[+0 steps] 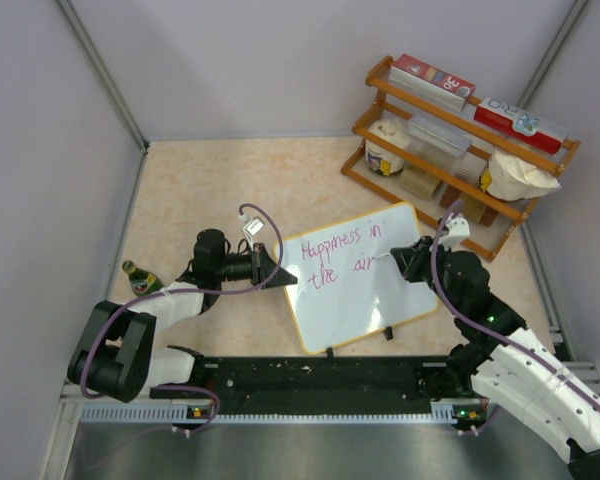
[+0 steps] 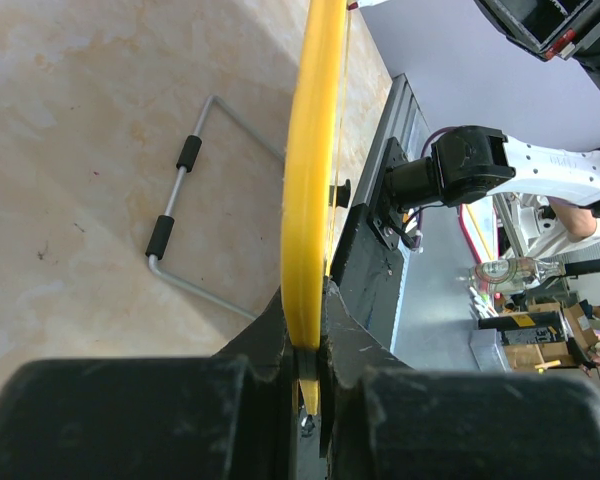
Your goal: Write a sentence on the whiteboard
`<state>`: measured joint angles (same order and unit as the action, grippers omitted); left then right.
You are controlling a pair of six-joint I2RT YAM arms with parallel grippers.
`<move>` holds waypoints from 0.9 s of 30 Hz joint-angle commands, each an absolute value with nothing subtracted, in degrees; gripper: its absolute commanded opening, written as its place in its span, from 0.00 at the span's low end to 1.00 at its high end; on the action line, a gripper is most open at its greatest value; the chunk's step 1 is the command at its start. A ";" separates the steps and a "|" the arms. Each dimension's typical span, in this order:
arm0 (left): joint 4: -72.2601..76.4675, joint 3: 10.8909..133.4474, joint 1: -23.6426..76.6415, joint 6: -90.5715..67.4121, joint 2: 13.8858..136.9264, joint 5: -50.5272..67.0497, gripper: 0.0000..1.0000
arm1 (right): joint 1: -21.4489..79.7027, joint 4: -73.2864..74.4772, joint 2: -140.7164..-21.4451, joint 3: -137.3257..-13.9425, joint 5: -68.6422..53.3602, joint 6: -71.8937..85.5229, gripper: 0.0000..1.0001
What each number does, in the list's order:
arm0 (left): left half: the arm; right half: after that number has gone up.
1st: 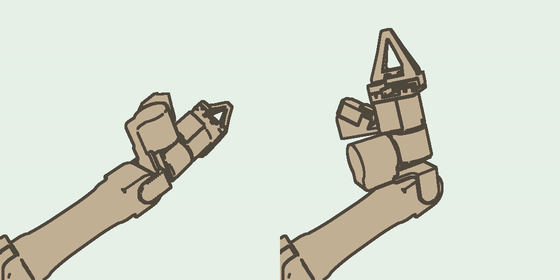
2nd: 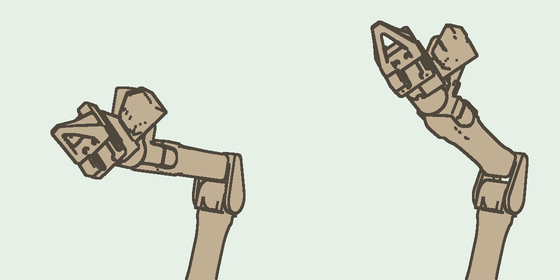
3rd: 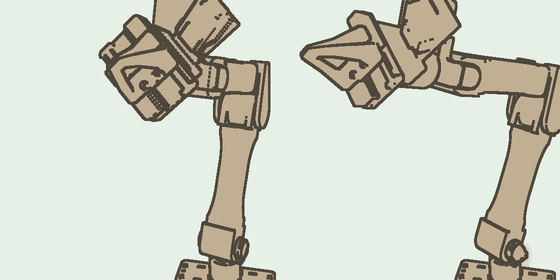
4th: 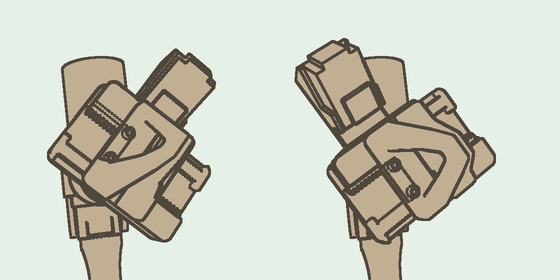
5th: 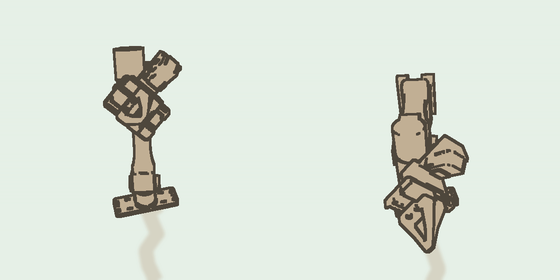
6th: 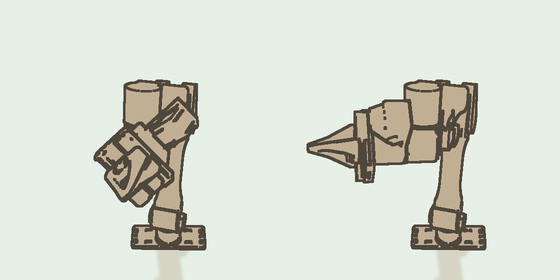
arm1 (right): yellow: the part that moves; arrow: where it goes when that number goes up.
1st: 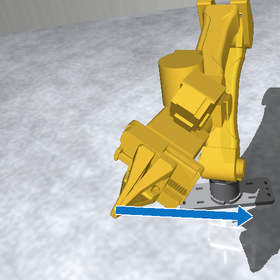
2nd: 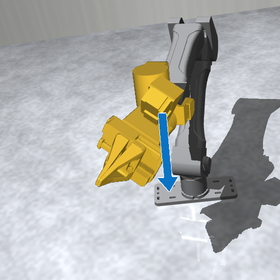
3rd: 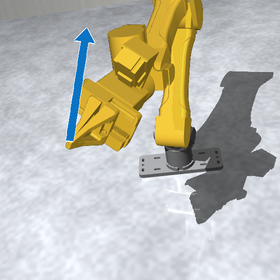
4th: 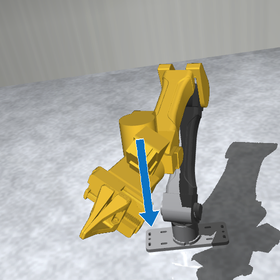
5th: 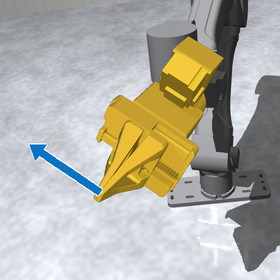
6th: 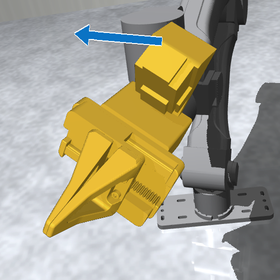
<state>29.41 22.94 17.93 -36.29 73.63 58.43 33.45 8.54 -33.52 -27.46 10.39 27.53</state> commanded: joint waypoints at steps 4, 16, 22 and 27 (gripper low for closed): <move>23.82 21.88 18.81 -29.79 74.00 56.25 0.00 | 32.17 10.63 -32.87 -26.90 12.57 26.37 0.00; 23.99 21.80 18.81 -30.15 74.18 55.99 0.00 | 32.17 12.22 -30.59 -24.87 11.16 28.04 0.00; 23.12 22.24 18.81 -29.88 73.65 55.81 0.00 | 32.17 12.13 -29.01 -27.07 11.16 28.21 0.00; 20.75 23.73 18.81 -28.83 72.60 55.11 0.11 | 32.17 12.74 -27.34 -28.83 10.37 28.30 0.00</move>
<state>28.01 23.38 17.96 -35.38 73.10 58.48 32.82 11.55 -28.60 -25.93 10.44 28.58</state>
